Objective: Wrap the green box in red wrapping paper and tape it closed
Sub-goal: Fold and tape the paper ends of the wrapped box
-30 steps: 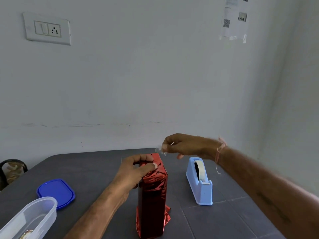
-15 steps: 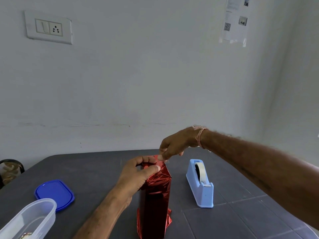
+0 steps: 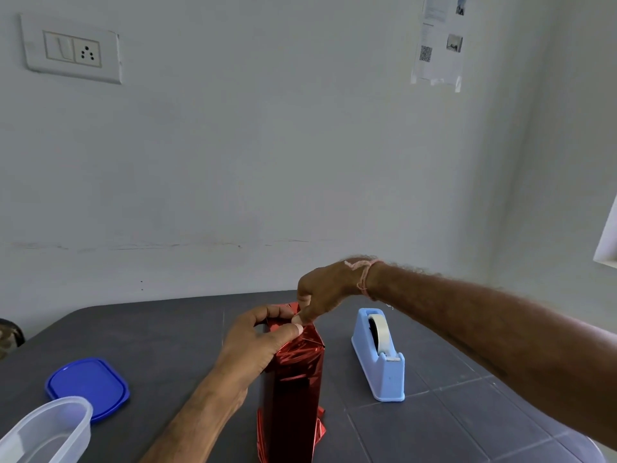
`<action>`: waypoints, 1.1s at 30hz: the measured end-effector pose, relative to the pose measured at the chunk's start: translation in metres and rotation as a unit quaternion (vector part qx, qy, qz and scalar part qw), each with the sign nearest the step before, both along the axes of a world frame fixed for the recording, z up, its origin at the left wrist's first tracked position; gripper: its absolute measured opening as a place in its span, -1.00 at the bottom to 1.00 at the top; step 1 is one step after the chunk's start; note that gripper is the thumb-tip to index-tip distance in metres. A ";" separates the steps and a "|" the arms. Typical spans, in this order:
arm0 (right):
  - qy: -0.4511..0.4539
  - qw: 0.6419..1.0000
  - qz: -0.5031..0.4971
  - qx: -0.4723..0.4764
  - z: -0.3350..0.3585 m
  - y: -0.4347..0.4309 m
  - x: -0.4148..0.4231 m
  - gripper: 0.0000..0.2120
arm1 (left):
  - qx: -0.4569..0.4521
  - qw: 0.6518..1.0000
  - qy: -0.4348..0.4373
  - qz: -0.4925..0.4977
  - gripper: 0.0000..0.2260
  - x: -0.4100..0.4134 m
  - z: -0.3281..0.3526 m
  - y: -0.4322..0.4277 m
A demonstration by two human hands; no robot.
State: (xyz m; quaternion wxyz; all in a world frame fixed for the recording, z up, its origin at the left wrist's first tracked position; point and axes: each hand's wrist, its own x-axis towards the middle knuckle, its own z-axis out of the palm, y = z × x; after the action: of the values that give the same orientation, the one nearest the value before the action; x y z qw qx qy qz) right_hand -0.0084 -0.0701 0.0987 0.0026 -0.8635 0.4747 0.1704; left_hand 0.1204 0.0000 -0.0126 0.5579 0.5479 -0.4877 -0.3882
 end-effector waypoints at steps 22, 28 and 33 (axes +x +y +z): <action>-0.088 0.992 -0.079 0.051 0.003 0.001 -0.016 -0.61 | 0.001 1.000 -0.012 -0.011 -0.79 0.003 -0.004 -0.003; -0.327 0.905 -0.147 0.231 -0.061 -0.041 -0.044 -0.38 | 0.007 1.000 -0.003 -0.004 -0.79 0.004 -0.004 -0.001; -0.519 0.744 -0.184 0.379 -0.116 -0.034 -0.047 -0.40 | 0.001 1.000 0.003 -0.001 -0.79 0.003 -0.004 0.001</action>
State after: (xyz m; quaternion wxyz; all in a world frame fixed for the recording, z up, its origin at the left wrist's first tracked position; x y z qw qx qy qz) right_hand -0.0551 -0.1037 -0.0169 0.6069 -0.6424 0.4461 -0.1416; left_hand 0.1232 0.0011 -0.0162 0.5585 0.5468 -0.4859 -0.3910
